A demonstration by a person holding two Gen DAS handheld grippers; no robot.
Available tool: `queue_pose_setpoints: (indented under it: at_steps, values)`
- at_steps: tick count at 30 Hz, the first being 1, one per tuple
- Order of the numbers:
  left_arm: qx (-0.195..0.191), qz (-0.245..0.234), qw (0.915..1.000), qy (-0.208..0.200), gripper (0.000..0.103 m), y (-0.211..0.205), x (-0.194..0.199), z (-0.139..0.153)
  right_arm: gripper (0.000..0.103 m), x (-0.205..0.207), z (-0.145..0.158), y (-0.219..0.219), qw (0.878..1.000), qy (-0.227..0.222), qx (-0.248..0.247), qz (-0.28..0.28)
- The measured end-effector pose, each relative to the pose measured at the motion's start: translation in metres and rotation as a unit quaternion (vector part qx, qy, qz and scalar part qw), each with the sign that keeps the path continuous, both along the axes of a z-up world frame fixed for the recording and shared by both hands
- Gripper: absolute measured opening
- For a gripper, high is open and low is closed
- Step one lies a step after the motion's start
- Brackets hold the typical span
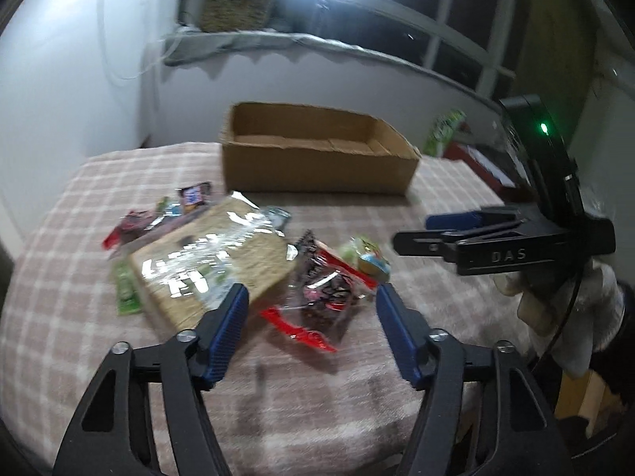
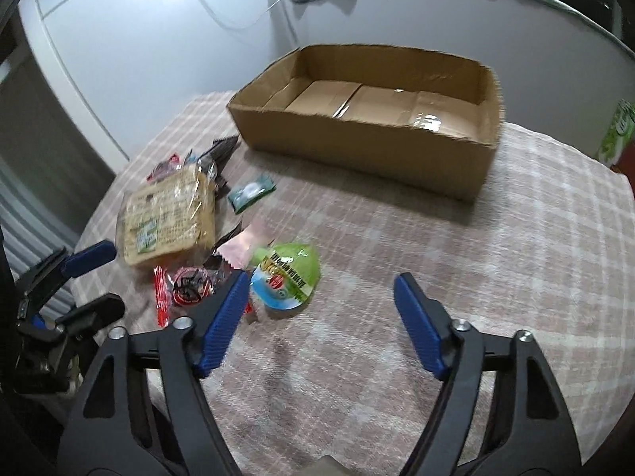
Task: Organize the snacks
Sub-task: 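Lower the left tool onto the red-wrapped chocolate while the right tool grasps the green pouch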
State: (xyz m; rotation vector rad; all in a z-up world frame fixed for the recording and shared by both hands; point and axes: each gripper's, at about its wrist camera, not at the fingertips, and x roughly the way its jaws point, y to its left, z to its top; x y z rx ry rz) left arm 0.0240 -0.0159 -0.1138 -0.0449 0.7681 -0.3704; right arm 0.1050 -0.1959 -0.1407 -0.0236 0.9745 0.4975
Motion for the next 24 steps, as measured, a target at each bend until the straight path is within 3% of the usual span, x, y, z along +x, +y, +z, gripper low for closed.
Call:
queue_pose_setpoints:
  at_steps: [10,16,20,24]
  values:
    - [0.040,-0.085,0.9952,0.029,0.055,-0.019,0.025,-0.014,0.075,0.012,-0.017,0.016,0.999,0.031,0.000,0.037]
    - [0.060,-0.102,0.9924,0.034,0.054,-0.028,0.032,-0.024,0.074,0.025,-0.031,0.026,0.998,0.049,-0.010,0.039]
    - [0.076,-0.112,0.9901,0.037,0.051,-0.033,0.034,-0.030,0.070,0.028,-0.034,0.029,0.998,0.048,-0.014,0.039]
    - [0.081,-0.119,0.9888,0.040,0.039,-0.036,0.034,-0.037,0.061,0.027,-0.034,0.035,0.998,0.042,-0.024,0.046]
